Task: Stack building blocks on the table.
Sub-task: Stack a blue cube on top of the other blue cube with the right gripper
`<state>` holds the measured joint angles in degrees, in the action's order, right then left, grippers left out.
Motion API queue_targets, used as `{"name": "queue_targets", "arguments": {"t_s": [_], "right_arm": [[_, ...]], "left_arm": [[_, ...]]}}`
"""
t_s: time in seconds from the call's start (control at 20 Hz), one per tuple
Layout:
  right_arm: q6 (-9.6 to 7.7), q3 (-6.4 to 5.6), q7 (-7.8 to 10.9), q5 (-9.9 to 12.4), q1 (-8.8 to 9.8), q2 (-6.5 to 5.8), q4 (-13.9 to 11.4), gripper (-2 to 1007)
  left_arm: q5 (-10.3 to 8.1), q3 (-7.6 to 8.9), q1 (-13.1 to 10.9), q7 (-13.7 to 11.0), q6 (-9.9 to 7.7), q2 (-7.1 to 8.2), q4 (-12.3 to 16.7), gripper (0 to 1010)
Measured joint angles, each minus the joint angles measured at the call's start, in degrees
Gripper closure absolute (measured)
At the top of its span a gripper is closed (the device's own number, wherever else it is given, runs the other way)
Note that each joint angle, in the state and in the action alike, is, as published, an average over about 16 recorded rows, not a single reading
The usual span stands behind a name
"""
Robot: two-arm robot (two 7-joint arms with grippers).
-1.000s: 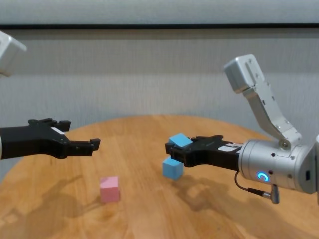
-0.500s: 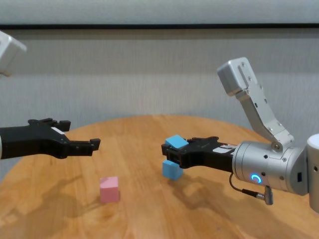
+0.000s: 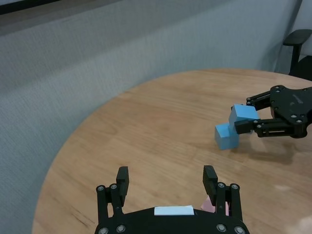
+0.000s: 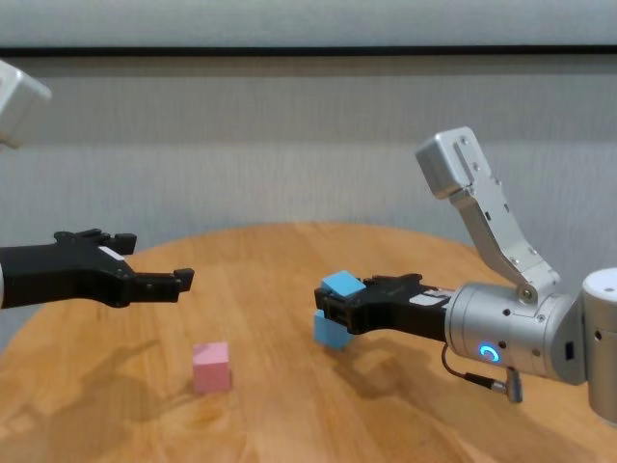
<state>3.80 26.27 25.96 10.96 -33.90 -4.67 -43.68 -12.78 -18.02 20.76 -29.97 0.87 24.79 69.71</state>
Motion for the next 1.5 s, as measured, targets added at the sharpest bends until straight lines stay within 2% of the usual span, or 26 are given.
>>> {"name": "queue_targets", "arguments": {"t_s": [0.65,1.0,1.5], "right_arm": [[1.64,-1.02,-0.25,-1.38,-1.43,1.27,3.41,636],[2.01,-1.32,-0.35,-2.03,-2.02,1.85,4.12,636],[0.53,-1.05,-1.72,-3.77,-2.56,2.92,3.73,636]], "left_arm": [[0.00,0.00,0.00,0.00,0.00,0.00,0.00,10],[0.00,0.00,0.00,0.00,0.00,0.00,0.00,10],[0.00,0.00,0.00,0.00,0.00,0.00,0.00,10]]}}
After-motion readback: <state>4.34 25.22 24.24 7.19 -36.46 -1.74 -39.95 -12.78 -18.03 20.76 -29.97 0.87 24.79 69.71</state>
